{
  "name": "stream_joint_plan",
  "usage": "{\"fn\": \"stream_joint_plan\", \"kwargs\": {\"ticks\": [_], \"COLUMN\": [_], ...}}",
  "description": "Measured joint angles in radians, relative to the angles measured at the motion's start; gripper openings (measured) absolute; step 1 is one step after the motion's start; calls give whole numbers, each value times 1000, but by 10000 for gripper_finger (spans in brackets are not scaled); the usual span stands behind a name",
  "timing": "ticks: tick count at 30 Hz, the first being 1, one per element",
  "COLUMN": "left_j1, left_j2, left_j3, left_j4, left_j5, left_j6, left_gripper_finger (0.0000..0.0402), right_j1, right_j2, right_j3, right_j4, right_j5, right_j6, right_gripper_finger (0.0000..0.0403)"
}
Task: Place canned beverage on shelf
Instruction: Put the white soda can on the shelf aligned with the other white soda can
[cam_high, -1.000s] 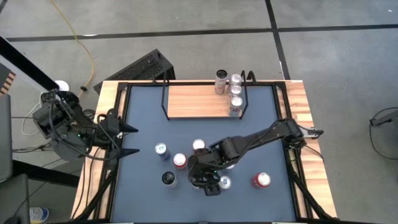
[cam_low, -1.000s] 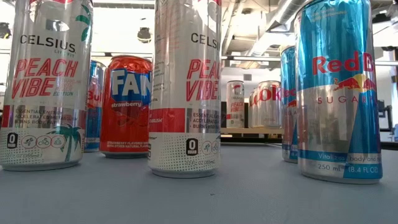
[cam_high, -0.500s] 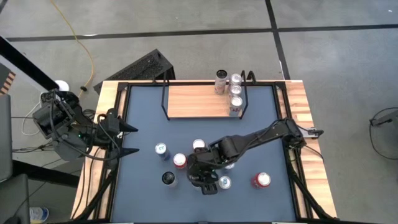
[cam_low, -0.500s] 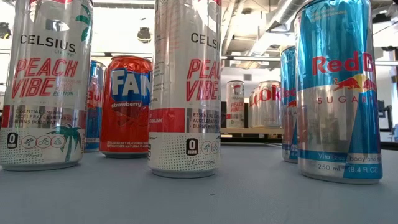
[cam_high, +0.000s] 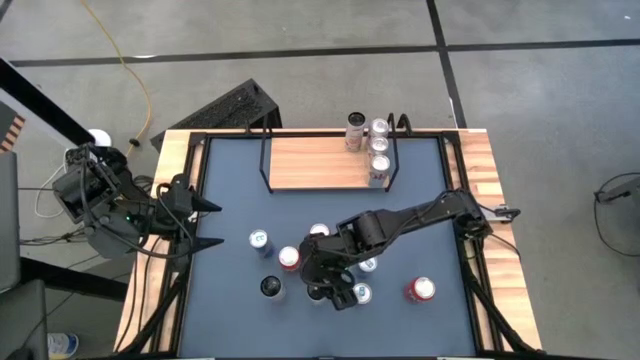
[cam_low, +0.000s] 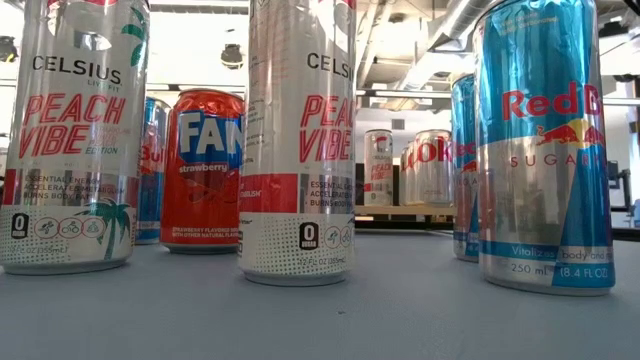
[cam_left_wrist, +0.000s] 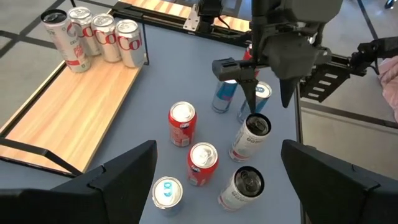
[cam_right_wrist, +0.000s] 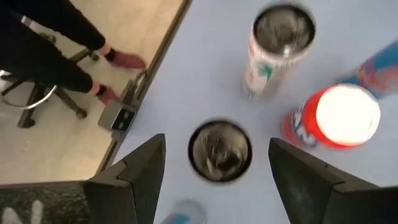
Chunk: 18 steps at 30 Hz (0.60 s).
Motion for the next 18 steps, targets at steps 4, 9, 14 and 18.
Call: {"fn": "stream_joint_plan", "kwargs": {"ticks": [4,9,14,18], "left_j1": [0,0,0,0], "left_j2": [0,0,0,0], "left_j3": [0,0,0,0], "left_j4": [0,0,-21,-25], "left_j5": [0,-24,-26,-26], "left_j6": [0,0,-8,-38], "left_gripper_finger": [332,332,332,332], "right_j1": [-5,-9,-20,-19], "right_j2": [0,0,0,0], "right_j3": [4,4,4,4], "right_j4": [-86,-167,-164,-150], "right_j5": [-2,-1,14,123], "right_j6": [2,-101,-131,-130], "right_gripper_finger": [271,273,306,349]}}
